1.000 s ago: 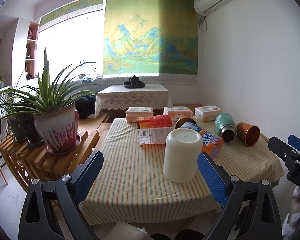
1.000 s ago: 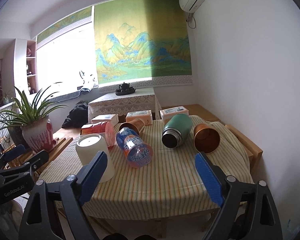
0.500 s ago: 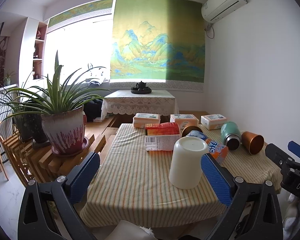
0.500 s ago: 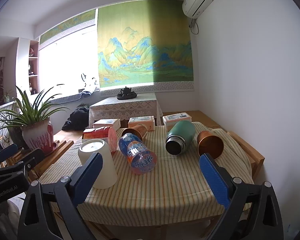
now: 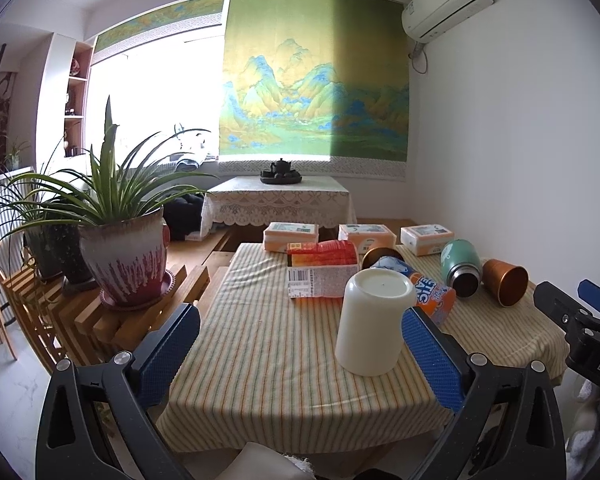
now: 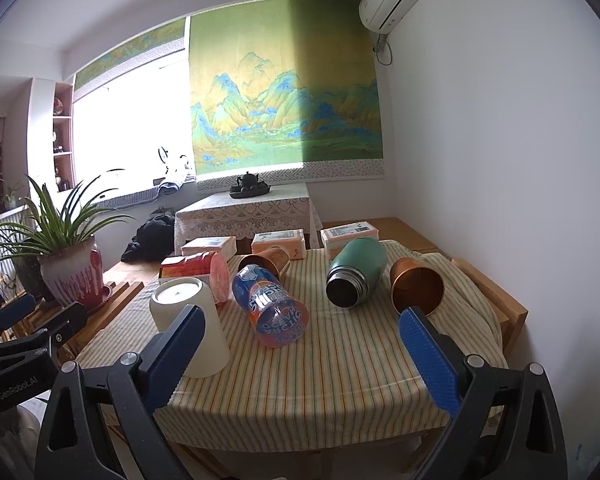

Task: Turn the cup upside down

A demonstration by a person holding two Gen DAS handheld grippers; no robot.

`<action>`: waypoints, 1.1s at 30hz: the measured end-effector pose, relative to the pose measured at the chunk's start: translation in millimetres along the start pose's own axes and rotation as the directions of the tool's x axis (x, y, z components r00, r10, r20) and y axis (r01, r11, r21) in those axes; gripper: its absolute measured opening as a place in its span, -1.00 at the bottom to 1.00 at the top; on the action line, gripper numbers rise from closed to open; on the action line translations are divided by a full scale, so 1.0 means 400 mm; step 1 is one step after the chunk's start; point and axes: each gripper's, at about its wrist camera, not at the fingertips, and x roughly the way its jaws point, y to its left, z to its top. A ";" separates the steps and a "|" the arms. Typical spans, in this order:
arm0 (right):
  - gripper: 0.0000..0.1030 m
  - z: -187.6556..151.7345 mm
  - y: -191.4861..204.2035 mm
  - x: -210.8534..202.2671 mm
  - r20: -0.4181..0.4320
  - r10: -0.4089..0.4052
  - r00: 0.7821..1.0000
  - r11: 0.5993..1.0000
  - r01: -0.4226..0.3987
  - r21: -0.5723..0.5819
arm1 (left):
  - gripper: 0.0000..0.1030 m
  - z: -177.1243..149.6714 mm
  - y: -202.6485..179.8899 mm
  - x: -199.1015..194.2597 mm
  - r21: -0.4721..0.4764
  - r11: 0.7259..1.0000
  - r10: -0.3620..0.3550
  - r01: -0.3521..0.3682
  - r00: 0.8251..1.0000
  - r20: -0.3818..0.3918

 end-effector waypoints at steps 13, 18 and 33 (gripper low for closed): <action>0.87 0.001 0.010 -0.002 0.002 0.008 1.000 1.000 -0.008 -0.001 | 0.99 0.003 0.001 0.004 0.009 1.000 -0.001 0.001 1.000 -0.005; 0.87 -0.003 0.002 0.004 -0.006 0.005 1.000 1.000 -0.005 0.013 | 0.99 0.002 0.001 0.010 0.008 1.000 0.000 0.000 1.000 -0.010; 0.87 -0.008 -0.009 0.015 -0.024 0.005 1.000 1.000 -0.004 0.018 | 0.99 -0.001 0.003 0.031 0.008 1.000 -0.005 0.005 1.000 -0.024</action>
